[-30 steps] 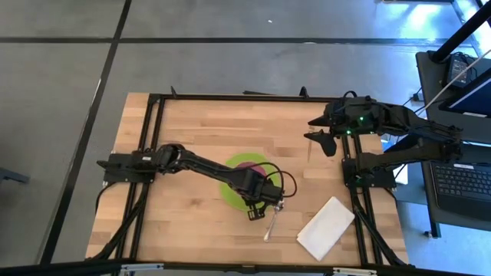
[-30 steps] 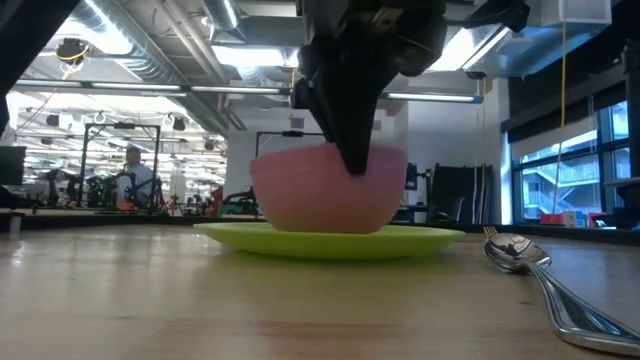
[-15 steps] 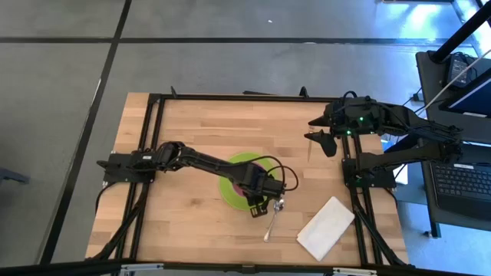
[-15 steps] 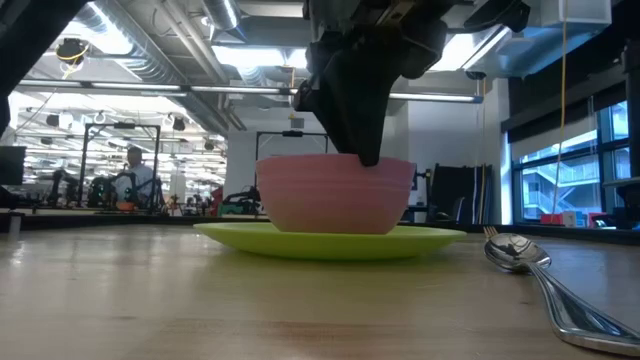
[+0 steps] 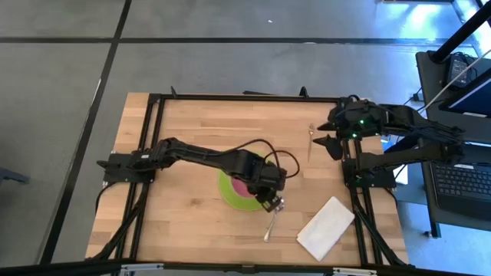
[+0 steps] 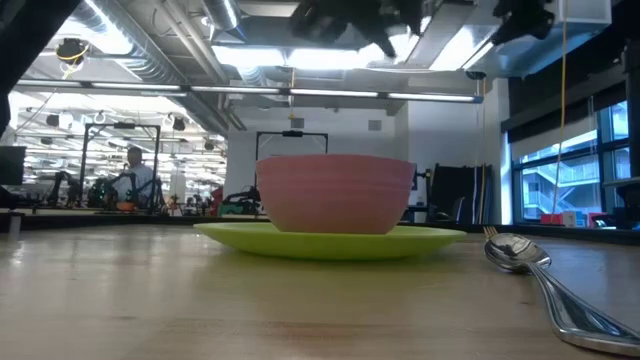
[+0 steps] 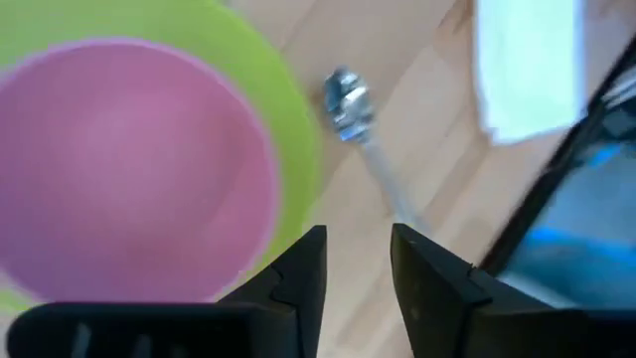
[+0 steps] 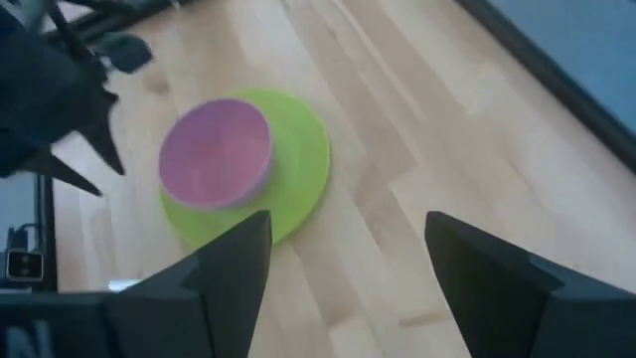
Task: Set table place
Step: Put the fork on the right side of the green plate on the table
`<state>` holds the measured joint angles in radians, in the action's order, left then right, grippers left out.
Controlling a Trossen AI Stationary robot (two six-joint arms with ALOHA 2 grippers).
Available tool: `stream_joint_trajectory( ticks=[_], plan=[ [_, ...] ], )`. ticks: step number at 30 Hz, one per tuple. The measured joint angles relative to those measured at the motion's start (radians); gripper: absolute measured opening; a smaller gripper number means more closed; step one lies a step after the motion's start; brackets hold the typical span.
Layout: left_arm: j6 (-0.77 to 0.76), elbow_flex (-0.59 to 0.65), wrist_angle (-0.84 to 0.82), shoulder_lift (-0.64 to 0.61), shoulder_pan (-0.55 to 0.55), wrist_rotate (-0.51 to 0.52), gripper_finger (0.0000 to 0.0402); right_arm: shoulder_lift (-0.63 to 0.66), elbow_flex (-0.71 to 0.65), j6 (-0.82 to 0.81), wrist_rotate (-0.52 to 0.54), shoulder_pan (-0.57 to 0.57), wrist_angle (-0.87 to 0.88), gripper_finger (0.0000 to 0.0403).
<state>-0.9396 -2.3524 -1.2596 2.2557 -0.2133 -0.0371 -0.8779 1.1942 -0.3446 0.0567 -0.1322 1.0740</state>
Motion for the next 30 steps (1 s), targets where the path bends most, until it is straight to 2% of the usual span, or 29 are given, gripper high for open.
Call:
stream_joint_trajectory(
  ticks=[7, 11, 14, 19, 26, 30],
  plan=[
    [-0.081, 0.002, 0.003, -0.03, -0.05, 0.027, 0.0092, 0.031, 0.0, -0.189, 0.011, 0.002, 0.187, 0.0268],
    [-0.08, 0.0, 0.01, -0.031, -0.065, 0.035, 0.0085, 0.036, -0.021, -0.29, 0.113, 0.016, 0.322, 0.0268],
    [-0.064, -0.002, 0.016, -0.051, -0.081, 0.047, 0.0079, 0.044, -0.081, -0.348, 0.153, 0.018, 0.336, 0.0268],
    [-0.07, -0.004, 0.019, -0.1, -0.126, 0.135, 0.0069, 0.039, -0.24, -0.414, 0.152, 0.018, 0.24, 0.0268],
    [-0.087, -0.004, -0.001, -0.194, -0.178, 0.308, 0.0054, 0.013, -0.518, -0.479, 0.159, -0.012, -0.141, 0.0268],
    [-0.107, -0.004, -0.023, -0.244, -0.191, 0.397, 0.0047, -0.007, -0.607, -0.594, 0.288, -0.057, -0.226, 0.0268]
  ],
)
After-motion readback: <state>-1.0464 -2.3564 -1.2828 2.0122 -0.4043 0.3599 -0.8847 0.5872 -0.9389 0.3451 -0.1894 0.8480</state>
